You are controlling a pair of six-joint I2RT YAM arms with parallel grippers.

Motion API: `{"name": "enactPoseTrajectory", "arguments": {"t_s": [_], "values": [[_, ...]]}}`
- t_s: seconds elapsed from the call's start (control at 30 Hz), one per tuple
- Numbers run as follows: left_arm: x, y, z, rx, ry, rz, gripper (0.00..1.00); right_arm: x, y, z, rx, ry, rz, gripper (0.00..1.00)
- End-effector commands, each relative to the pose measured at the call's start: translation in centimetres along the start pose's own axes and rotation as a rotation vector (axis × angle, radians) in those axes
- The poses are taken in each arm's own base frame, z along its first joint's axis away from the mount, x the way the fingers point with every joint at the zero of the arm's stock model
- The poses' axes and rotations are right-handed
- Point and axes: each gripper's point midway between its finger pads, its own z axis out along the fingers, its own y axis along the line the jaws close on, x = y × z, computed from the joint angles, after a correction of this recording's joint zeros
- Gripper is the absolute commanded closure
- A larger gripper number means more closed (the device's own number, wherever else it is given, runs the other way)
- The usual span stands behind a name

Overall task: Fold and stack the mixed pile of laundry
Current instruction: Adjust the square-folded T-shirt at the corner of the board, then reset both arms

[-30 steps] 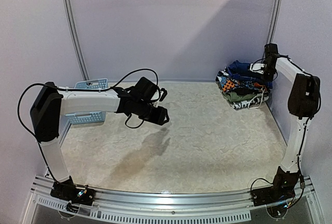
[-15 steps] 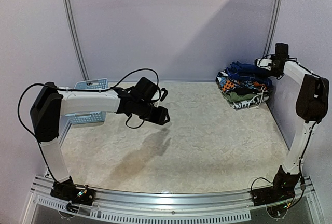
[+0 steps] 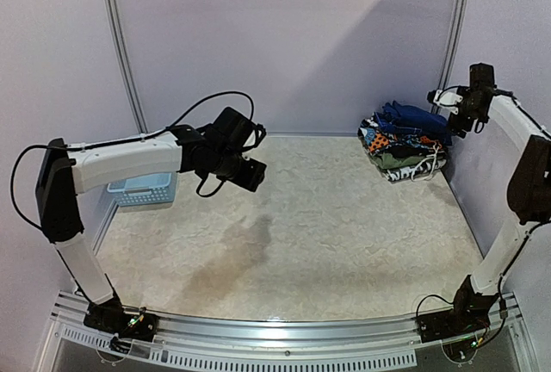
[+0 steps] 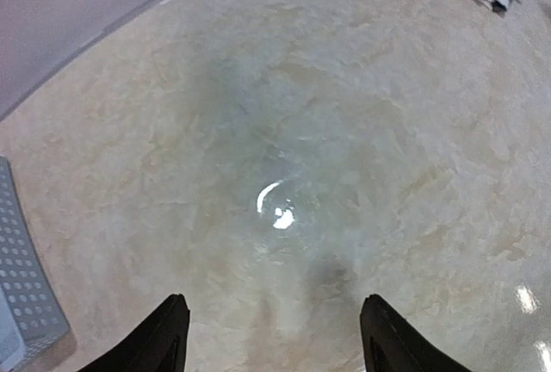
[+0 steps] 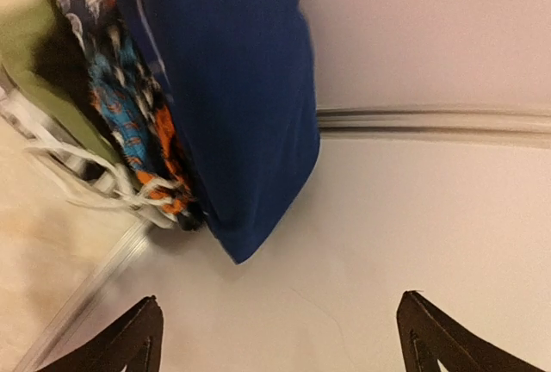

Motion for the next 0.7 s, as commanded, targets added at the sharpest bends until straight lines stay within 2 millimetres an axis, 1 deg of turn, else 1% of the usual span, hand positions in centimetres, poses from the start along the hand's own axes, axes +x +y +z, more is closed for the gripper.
{"name": "enactPoseTrajectory", "arguments": {"t_s": [0.0,0.03,0.07,0.1,0.13,0.17,0.23,0.27,0.3,0.37,0.47,0.53,0.6,0.67], "values": [[-2.2,5.3,-3.4,-0.193,-0.065,-0.001,0.27,-4.1,4.6,-7.0,-0.286,-0.218,0.347,0.01],[-2.5,5.8,-3.9,-0.207,-0.085,-0.01,0.24,-4.9,5.8,-7.9,-0.341,-0.246,0.395,0.01],[-2.9,6.3,-4.6,-0.218,-0.115,-0.022,0.05,-5.7,6.9,-8.3,-0.389,-0.264,0.454,0.01],[-3.2,6.8,-5.1,-0.23,-0.133,-0.029,0.01,-6.3,7.7,-9.0,-0.418,-0.285,0.497,0.01],[-3.4,7.2,-5.6,-0.245,-0.149,-0.025,0.01,-6.9,8.3,-9.2,-0.454,-0.307,0.581,0.01],[-3.7,7.6,-6.3,-0.265,-0.165,-0.014,0.0,-7.3,8.9,-9.5,-0.472,-0.332,0.63,0.01],[-4.1,8.4,-7.4,-0.307,-0.187,0.004,0.0,-7.8,9.0,-9.9,-0.46,-0.379,0.771,0.01],[-4.2,8.8,-7.8,-0.324,-0.199,0.011,0.0,-7.9,9.1,-10.2,-0.446,-0.403,0.809,0.01],[-4.2,9.1,-8.1,-0.336,-0.206,0.024,0.0,-8.0,9.0,-10.3,-0.426,-0.426,0.86,0.01],[-4.1,9.5,-8.3,-0.355,-0.226,0.029,0.0,-8.2,8.2,-11.4,-0.377,-0.475,0.969,0.01],[-3.2,10.4,-8.5,-0.396,-0.259,-0.003,0.0,-9.2,8.0,-12.1,-0.347,-0.509,1.106,0.01],[-3.1,10.2,-8.6,-0.377,-0.294,0.012,0.0,-10.7,8.4,-12.2,-0.334,-0.52,1.109,0.01],[-3.5,9.7,-8.7,-0.347,-0.33,0.048,0.0,-13.1,9.4,-12.4,-0.335,-0.529,1.069,0.01],[-3.9,9.5,-8.5,-0.341,-0.346,0.047,0.0,-15.2,10.1,-12.2,-0.345,-0.539,1.035,0.01]]}}
